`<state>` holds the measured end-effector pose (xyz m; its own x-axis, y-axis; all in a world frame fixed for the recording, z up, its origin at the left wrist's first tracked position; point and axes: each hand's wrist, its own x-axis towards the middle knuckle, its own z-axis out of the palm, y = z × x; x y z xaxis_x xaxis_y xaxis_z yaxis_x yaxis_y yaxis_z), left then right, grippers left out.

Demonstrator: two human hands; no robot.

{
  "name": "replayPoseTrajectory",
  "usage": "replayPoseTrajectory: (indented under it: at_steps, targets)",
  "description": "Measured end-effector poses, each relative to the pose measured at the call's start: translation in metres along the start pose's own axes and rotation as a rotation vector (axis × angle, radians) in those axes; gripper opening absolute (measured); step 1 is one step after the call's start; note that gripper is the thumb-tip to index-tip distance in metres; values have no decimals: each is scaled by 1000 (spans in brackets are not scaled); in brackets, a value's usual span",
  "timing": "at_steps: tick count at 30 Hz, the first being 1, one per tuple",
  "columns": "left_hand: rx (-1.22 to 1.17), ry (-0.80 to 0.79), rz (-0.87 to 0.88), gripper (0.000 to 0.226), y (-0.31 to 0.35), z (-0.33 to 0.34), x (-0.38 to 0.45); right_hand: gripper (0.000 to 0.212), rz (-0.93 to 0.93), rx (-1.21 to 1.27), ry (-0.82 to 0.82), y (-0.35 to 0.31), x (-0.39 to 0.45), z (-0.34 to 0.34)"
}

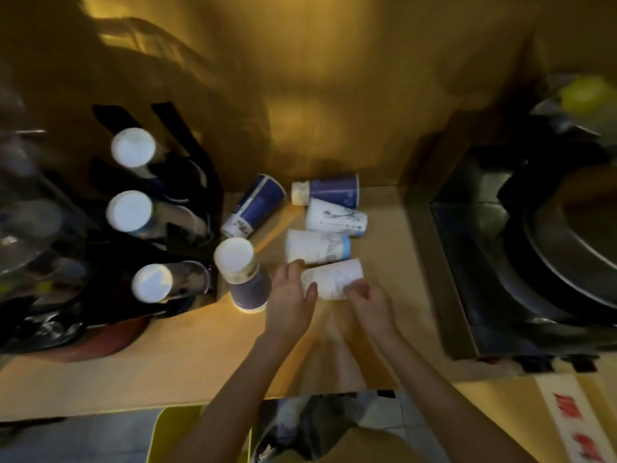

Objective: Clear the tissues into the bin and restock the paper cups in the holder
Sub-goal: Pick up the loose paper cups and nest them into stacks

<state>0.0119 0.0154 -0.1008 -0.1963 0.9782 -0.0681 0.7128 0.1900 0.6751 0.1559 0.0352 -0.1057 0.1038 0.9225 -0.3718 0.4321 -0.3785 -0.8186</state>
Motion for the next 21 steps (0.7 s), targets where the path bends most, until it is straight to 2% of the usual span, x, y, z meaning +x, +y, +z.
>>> replayPoseTrajectory:
  at_steps: [5, 9, 11, 13, 18, 21]
  targets:
    - [21, 7, -223, 51, 4, 18, 32, 35, 505, 215, -79, 21, 28, -7]
    - [-28, 6, -351, 56, -2, 23, 55, 55, 685, 431, -247, 18, 45, -3]
    - [-53, -18, -429, 55, -5, 25, 64, 57, 713, 503, -339, 14, 53, 0]
    - [-87, -27, -467, 45, -7, 27, 69, 61, 729, 540, -341, 11, 63, 6]
    - [-94, 2, -438, 24, -14, 32, 79, 65, 715, 671, -163, 9, 84, 17]
    - [-132, -3, -391, 15, -14, 28, 83, 60, 654, 624, -122, 11, 86, 9]
